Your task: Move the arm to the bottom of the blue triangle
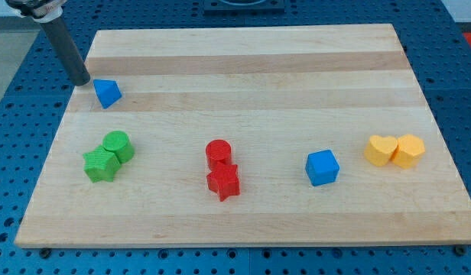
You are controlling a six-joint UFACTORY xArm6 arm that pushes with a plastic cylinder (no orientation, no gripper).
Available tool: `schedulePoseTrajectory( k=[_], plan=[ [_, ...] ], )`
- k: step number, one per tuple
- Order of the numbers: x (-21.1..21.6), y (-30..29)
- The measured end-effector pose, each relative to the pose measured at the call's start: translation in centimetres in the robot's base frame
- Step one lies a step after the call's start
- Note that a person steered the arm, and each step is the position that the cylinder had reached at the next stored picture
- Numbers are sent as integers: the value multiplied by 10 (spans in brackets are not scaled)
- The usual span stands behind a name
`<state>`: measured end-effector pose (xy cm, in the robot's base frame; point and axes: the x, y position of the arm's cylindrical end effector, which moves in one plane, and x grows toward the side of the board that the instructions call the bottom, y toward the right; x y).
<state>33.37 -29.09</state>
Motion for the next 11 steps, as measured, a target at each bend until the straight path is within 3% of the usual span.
schedulePoseTrajectory(
  k=[2,4,5,7,8,10,11],
  plan=[
    [50,0],
    [50,1],
    [48,76],
    [33,303],
    [30,344],
    [37,321],
    [38,271]
  ],
)
